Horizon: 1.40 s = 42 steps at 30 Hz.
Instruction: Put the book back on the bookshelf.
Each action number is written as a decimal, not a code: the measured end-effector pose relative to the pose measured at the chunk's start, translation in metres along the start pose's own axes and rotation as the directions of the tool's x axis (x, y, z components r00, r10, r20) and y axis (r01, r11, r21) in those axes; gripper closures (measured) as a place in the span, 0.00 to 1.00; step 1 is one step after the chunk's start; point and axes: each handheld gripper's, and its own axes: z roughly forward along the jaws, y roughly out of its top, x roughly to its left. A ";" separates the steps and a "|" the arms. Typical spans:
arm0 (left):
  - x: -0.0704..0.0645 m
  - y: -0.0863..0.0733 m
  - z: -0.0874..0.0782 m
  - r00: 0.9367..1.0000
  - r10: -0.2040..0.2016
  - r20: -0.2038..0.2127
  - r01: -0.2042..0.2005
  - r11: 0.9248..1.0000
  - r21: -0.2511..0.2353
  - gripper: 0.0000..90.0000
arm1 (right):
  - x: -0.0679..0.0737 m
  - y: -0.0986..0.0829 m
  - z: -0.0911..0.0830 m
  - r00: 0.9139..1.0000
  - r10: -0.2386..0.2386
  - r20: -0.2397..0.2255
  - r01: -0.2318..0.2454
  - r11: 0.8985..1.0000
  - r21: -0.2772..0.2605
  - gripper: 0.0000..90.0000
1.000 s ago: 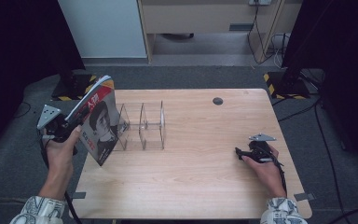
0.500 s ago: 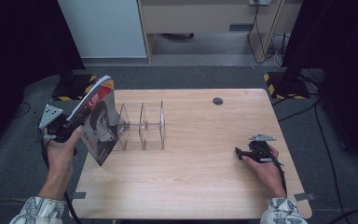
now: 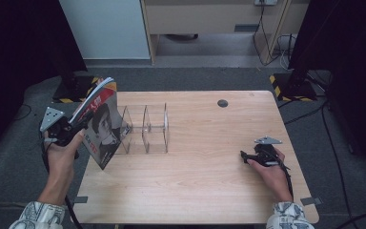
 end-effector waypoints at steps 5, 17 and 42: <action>0.000 0.000 0.000 1.000 0.000 -0.004 0.000 1.000 -0.001 0.70 | 0.000 0.000 0.000 1.000 0.000 0.000 0.000 1.000 0.000 0.25; 0.001 -0.002 0.000 1.000 0.011 -0.012 -0.011 1.000 0.010 0.56 | 0.000 0.000 0.000 1.000 -0.001 0.001 0.001 1.000 -0.001 0.25; 0.002 -0.006 0.000 1.000 0.019 0.006 -0.019 1.000 0.019 0.34 | 0.000 0.000 0.000 1.000 -0.001 0.001 0.001 1.000 -0.001 0.25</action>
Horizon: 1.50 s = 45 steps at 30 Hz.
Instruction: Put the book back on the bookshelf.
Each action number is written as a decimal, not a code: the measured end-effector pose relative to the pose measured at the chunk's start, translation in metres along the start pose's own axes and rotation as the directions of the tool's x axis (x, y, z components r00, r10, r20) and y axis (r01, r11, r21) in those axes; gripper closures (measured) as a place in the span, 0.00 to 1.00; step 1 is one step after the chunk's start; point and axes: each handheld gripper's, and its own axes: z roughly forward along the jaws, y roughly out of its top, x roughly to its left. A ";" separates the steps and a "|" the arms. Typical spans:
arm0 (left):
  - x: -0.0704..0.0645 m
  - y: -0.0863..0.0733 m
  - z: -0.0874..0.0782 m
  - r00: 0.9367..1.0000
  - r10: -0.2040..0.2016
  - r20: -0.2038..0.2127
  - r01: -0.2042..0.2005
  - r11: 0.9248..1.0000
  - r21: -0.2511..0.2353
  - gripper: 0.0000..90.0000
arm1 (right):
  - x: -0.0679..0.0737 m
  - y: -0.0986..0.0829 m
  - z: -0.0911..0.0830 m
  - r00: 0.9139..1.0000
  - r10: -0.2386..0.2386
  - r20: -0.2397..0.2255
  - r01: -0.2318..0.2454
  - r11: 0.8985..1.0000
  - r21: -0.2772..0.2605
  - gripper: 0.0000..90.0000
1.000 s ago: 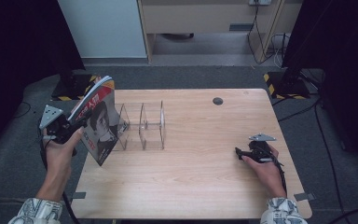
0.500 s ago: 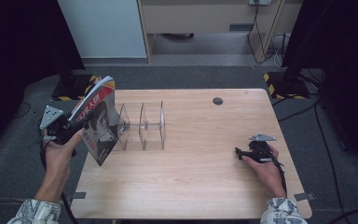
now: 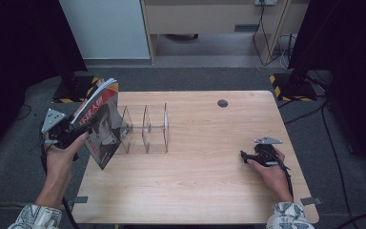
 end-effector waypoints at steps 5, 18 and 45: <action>-0.001 -0.002 0.000 1.000 0.006 0.003 -0.006 1.000 0.005 0.33 | 0.000 0.000 0.000 1.000 0.000 0.000 0.000 1.000 0.000 0.25; -0.002 -0.003 -0.002 1.000 0.003 -0.001 -0.003 1.000 -0.009 0.34 | 0.000 0.000 0.000 1.000 0.001 -0.001 -0.001 1.000 0.001 0.25; -0.003 -0.019 -0.012 1.000 -0.004 0.001 0.004 1.000 0.005 0.25 | 0.000 0.000 0.000 1.000 0.001 -0.001 -0.001 1.000 0.001 0.25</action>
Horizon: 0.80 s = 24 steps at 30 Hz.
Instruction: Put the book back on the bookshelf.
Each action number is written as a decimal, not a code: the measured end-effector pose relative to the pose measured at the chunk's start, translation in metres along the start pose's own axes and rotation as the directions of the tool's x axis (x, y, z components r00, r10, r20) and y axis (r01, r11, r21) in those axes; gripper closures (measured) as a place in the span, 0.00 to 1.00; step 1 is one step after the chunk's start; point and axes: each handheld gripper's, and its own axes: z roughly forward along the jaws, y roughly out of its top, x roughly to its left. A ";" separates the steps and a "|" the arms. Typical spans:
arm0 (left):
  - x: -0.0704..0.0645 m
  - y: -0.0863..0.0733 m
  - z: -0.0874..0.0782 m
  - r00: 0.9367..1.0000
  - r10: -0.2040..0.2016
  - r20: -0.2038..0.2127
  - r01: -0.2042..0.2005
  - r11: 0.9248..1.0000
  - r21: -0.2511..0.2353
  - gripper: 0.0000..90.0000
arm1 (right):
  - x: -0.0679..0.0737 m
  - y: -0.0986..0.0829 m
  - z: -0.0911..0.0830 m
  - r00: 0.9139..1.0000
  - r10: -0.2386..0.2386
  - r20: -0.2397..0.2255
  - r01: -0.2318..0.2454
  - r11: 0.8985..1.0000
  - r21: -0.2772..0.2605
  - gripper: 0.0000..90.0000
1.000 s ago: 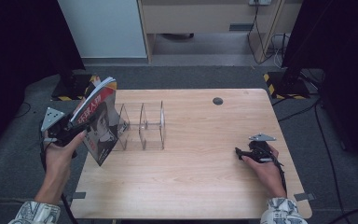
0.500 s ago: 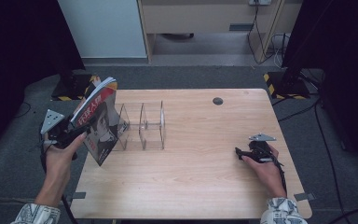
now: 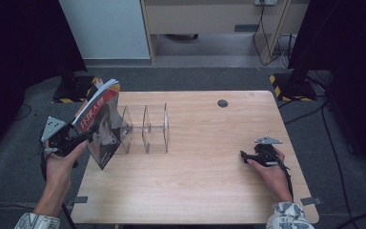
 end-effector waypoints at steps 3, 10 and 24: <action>0.000 -0.003 -0.001 1.000 0.002 0.001 -0.002 1.000 0.006 0.25 | 0.000 0.000 0.000 1.000 0.000 0.001 0.000 1.000 -0.001 0.25; -0.001 -0.012 -0.006 1.000 0.004 0.005 -0.004 1.000 0.016 0.23 | 0.000 0.000 0.000 1.000 -0.002 0.000 0.002 1.000 0.000 0.25; -0.001 -0.027 -0.012 1.000 0.007 0.009 -0.007 1.000 0.029 0.23 | 0.000 0.000 0.000 1.000 -0.001 0.001 0.001 1.000 -0.001 0.25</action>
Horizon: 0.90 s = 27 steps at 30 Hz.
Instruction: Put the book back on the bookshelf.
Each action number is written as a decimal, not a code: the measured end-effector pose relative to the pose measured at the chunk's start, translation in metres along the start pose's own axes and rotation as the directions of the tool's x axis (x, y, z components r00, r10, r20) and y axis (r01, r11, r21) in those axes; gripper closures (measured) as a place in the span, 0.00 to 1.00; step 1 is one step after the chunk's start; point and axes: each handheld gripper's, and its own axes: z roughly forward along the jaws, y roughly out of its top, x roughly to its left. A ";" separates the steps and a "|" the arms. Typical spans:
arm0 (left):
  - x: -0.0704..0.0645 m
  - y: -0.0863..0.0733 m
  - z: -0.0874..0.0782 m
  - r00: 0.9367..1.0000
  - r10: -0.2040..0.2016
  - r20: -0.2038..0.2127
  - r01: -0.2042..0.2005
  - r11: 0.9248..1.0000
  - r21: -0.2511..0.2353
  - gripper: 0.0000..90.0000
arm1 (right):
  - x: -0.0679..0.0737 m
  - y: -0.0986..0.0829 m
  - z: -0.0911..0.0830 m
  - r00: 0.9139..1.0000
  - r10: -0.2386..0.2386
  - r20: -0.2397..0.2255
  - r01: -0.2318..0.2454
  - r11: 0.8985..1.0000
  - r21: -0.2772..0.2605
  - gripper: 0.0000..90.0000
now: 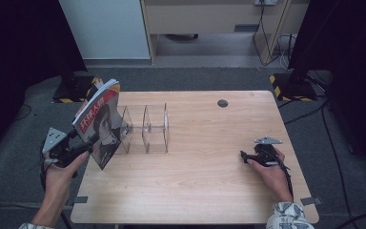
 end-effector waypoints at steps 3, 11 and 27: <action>-0.001 -0.002 -0.001 1.000 -0.001 0.001 0.001 1.000 0.002 0.23 | 0.000 0.000 0.000 1.000 0.000 -0.002 0.000 1.000 0.001 0.25; -0.004 -0.017 -0.003 1.000 0.007 0.007 -0.007 1.000 0.025 0.23 | 0.000 0.000 0.000 1.000 0.001 0.000 -0.001 1.000 0.001 0.25; -0.004 -0.040 -0.006 1.000 0.001 0.010 -0.002 0.998 0.068 0.23 | 0.000 0.000 0.000 1.000 0.000 -0.001 0.000 1.000 0.001 0.25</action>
